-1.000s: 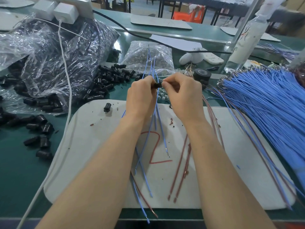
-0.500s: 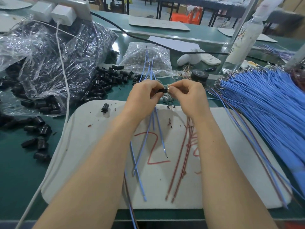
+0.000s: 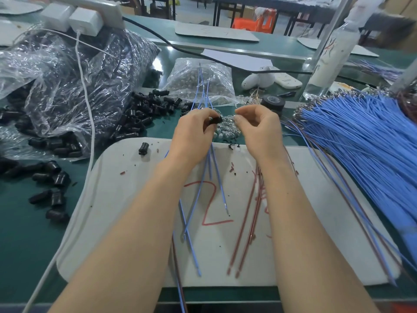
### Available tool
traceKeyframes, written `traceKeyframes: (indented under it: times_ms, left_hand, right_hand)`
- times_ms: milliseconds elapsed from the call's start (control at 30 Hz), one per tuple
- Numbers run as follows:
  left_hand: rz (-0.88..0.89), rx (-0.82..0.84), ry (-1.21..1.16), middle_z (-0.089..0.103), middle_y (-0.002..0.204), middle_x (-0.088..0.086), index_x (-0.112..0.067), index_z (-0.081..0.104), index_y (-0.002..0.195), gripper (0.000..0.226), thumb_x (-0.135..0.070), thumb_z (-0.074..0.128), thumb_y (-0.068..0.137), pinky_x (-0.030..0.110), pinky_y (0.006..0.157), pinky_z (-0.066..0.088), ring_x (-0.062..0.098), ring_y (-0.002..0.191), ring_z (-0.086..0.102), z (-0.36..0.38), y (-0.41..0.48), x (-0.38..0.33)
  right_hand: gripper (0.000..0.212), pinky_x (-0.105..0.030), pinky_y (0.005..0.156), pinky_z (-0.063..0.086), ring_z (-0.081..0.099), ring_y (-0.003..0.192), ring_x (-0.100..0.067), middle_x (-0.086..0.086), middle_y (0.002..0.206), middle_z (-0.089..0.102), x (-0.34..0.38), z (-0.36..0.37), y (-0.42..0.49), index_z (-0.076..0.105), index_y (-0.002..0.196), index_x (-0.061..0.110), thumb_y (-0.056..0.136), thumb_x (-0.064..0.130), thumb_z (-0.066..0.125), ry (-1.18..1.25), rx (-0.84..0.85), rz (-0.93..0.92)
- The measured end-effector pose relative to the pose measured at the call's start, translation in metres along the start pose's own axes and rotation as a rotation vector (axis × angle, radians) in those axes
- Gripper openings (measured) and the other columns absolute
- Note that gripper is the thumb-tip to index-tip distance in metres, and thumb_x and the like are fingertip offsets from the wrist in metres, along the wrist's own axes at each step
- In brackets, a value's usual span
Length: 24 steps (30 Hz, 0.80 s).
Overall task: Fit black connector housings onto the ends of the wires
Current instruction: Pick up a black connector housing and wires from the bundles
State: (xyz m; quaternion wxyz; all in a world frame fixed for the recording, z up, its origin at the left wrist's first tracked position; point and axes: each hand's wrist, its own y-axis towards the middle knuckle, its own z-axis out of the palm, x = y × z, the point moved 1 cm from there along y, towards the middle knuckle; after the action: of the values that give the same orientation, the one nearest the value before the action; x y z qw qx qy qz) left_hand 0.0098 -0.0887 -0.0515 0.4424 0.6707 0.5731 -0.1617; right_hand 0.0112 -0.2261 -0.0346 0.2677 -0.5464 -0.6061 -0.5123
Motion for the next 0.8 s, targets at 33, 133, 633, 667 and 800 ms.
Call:
traceKeyframes:
  times_ms: [33, 133, 633, 667, 800]
  left_hand:
    - [-0.021, -0.024, -0.042, 0.067, 0.097, 0.005, -0.012, 0.067, 0.104, 0.022, -0.002, 0.058, 0.087, 0.030, 0.086, 0.049, 0.020, 0.088, 0.062, -0.001, 0.000, 0.001]
    - [-0.040, -0.068, -0.145, 0.066, 0.090, -0.003, -0.011, 0.064, 0.099, 0.022, 0.004, 0.054, 0.086, 0.021, 0.084, 0.050, 0.013, 0.086, 0.063, -0.004, 0.000, 0.000]
    - [-0.041, -0.008, -0.174, 0.065, 0.092, 0.000, -0.010, 0.063, 0.103, 0.024, 0.005, 0.051, 0.087, 0.027, 0.089, 0.049, 0.017, 0.092, 0.063, -0.007, -0.001, -0.005]
    - [-0.036, -0.004, -0.167, 0.066, 0.092, 0.000, -0.010, 0.063, 0.103, 0.025, 0.004, 0.051, 0.087, 0.028, 0.089, 0.049, 0.017, 0.092, 0.063, -0.006, 0.000, -0.005]
    - [0.004, 0.013, -0.124, 0.065, 0.095, -0.002, -0.009, 0.065, 0.106, 0.027, 0.004, 0.051, 0.087, 0.023, 0.088, 0.048, 0.016, 0.092, 0.063, -0.006, -0.001, -0.007]
  right_hand:
    - [0.012, -0.024, 0.080, 0.051, 0.060, 0.078, -0.009, 0.004, 0.081, 0.064, 0.001, 0.000, 0.000, 0.065, 0.091, 0.013, 0.086, 0.002, 0.062, 0.019, -0.012, 0.007]
    - [0.012, -0.024, 0.080, 0.052, 0.061, 0.076, -0.009, 0.004, 0.079, 0.065, 0.003, 0.002, -0.001, 0.067, 0.088, 0.013, 0.085, 0.002, 0.062, 0.043, -0.007, 0.020]
    - [0.011, -0.021, 0.081, 0.053, 0.064, 0.079, -0.004, 0.010, 0.081, 0.065, 0.011, 0.011, -0.008, 0.068, 0.091, 0.012, 0.086, 0.004, 0.064, -0.039, 0.013, -0.157]
    - [0.011, -0.019, 0.080, 0.052, 0.063, 0.078, -0.004, 0.010, 0.080, 0.065, 0.012, 0.012, -0.008, 0.069, 0.091, 0.011, 0.086, 0.003, 0.063, -0.063, -0.002, -0.177]
    - [0.011, -0.013, 0.074, 0.049, 0.061, 0.073, -0.004, 0.009, 0.077, 0.063, 0.012, 0.011, -0.010, 0.071, 0.090, 0.009, 0.086, 0.003, 0.063, -0.129, -0.052, -0.237]
